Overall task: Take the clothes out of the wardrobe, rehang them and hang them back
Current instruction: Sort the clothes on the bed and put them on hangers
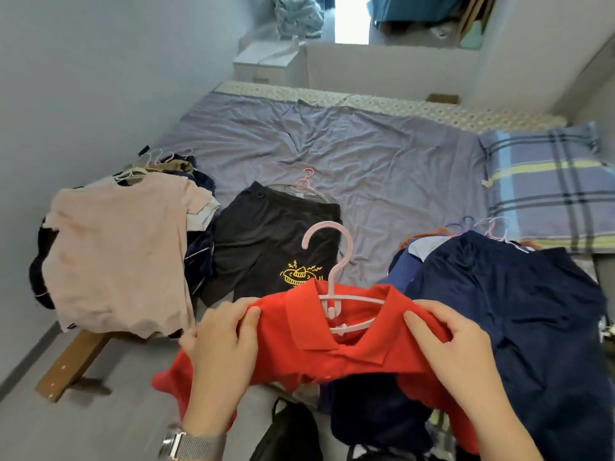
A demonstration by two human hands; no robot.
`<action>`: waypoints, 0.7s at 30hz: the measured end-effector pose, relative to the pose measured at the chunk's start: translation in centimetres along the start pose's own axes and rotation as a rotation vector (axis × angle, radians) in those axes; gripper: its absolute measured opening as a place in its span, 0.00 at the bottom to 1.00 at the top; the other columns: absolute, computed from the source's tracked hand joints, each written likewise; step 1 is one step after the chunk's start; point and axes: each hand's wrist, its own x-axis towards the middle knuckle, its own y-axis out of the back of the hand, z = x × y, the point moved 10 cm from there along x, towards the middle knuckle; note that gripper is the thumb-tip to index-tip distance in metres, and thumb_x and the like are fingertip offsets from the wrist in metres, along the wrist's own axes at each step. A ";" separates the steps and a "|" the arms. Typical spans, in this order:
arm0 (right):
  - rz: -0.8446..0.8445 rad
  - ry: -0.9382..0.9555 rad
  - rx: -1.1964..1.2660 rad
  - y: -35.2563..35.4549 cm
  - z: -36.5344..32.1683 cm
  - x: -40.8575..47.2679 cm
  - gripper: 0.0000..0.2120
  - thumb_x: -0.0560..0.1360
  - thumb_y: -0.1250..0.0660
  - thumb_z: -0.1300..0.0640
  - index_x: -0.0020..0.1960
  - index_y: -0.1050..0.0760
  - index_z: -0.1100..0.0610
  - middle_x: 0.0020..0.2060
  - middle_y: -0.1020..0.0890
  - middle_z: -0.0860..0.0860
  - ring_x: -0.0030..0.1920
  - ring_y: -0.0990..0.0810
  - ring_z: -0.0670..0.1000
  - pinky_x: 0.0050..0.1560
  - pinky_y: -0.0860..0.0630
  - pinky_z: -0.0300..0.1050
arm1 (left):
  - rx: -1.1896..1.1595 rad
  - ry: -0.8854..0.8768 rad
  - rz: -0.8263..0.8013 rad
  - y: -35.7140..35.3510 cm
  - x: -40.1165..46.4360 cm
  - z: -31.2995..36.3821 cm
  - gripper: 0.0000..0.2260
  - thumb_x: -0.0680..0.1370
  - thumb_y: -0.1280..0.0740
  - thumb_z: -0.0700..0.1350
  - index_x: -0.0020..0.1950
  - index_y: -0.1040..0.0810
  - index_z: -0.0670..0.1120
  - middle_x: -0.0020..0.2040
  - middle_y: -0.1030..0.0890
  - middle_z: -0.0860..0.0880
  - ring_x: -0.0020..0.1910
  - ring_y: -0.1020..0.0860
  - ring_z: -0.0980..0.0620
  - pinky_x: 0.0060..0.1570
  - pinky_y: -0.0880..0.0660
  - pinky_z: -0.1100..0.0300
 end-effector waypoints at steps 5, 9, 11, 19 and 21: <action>-0.038 0.079 -0.025 0.4 -3.8 -2.5 0.07 0.73 0.30 0.53 0.46 0.20 0.40 0.44 0.17 0.36 0.50 0.23 0.32 0.47 0.32 0.22 | 0.012 0.000 0.057 3.8 -2.6 0.3 0.18 0.73 0.52 0.59 0.50 0.24 0.64 0.47 0.21 0.59 0.53 0.27 0.56 0.60 0.39 0.49; -0.071 0.177 -0.067 -1.0 -8.2 -3.2 0.05 0.73 0.30 0.50 0.47 0.20 0.40 0.44 0.19 0.33 0.48 0.24 0.30 0.46 0.33 0.21 | 0.018 0.036 0.123 7.8 -3.7 -0.7 0.17 0.75 0.49 0.55 0.53 0.22 0.59 0.48 0.22 0.59 0.55 0.27 0.55 0.54 0.42 0.54; -0.090 0.221 -0.097 -2.6 -10.5 -3.7 0.05 0.73 0.30 0.48 0.48 0.20 0.40 0.43 0.19 0.34 0.48 0.23 0.34 0.47 0.34 0.20 | 0.011 0.058 0.151 10.1 -4.0 -2.2 0.16 0.75 0.49 0.55 0.53 0.22 0.59 0.49 0.21 0.59 0.55 0.27 0.55 0.53 0.42 0.55; -0.224 0.461 -0.263 -16.0 -20.1 -8.8 0.22 0.64 0.40 0.31 0.37 0.25 0.50 0.30 0.22 0.43 0.36 0.25 0.44 0.40 0.29 0.46 | -0.147 0.202 0.307 22.6 -8.4 -12.8 0.10 0.75 0.46 0.54 0.44 0.27 0.68 0.44 0.22 0.62 0.50 0.29 0.60 0.58 0.44 0.59; -0.227 0.477 -0.255 -19.5 -21.6 -10.4 0.23 0.62 0.42 0.30 0.35 0.27 0.50 0.28 0.23 0.44 0.35 0.25 0.46 0.39 0.29 0.47 | -0.223 0.253 0.366 25.7 -9.8 -16.9 0.10 0.77 0.44 0.55 0.46 0.23 0.65 0.46 0.20 0.61 0.52 0.26 0.59 0.62 0.39 0.53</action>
